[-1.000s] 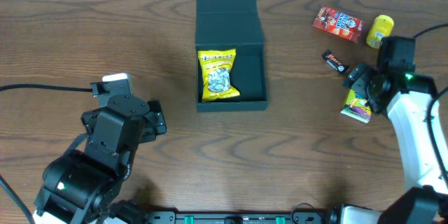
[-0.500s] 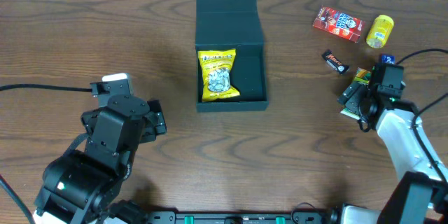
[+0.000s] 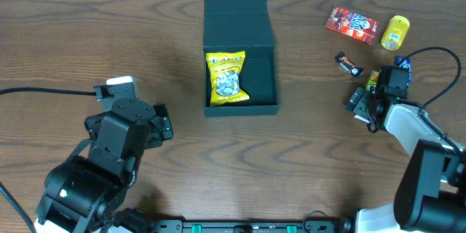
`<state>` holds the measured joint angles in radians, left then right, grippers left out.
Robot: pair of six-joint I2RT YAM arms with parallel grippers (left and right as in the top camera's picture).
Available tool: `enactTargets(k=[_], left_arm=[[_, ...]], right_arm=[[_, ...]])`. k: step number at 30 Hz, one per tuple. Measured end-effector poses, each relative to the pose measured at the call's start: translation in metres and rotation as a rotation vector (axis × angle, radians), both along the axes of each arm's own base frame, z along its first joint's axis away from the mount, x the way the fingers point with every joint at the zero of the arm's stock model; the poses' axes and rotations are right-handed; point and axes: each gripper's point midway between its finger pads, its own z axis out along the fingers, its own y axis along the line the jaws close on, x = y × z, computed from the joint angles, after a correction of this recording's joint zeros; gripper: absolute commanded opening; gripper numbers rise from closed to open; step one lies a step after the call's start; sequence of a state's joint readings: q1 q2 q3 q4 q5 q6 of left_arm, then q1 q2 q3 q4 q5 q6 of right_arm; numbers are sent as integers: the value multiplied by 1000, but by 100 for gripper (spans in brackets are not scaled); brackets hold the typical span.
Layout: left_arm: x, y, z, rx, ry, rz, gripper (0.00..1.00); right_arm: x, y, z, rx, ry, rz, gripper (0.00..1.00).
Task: Pack container
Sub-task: 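Grasp the green Pretz box with the right gripper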
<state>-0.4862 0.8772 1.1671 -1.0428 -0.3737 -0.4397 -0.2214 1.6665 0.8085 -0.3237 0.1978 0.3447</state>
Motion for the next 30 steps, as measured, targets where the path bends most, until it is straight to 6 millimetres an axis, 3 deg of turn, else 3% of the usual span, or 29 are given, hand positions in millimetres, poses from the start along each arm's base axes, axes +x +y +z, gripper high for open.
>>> enactTargets(k=[2, 5, 8, 16, 22, 25, 29, 30], left_arm=[[0, 0, 0, 0, 0, 1, 95], [0, 0, 0, 0, 0, 0, 96], [0, 0, 0, 0, 0, 1, 95], [0, 0, 0, 0, 0, 0, 95], [0, 0, 0, 0, 0, 0, 95], [0, 0, 0, 0, 0, 0, 95], [0, 0, 0, 0, 0, 0, 95], [0, 0, 0, 0, 0, 1, 95]], right_arm=[[2, -2, -2, -3, -1, 5, 98], [3, -2, -7, 3, 1, 13, 79], [5, -1, -7, 16, -4, 17, 66], [9, 0, -4, 46, -22, 17, 56], [7, 20, 3, 162, 26, 56, 54], [23, 31, 25, 204, -2, 91, 51], [58, 51, 75, 208, -124, 174, 51], [66, 65, 85, 211, -150, 215, 52]])
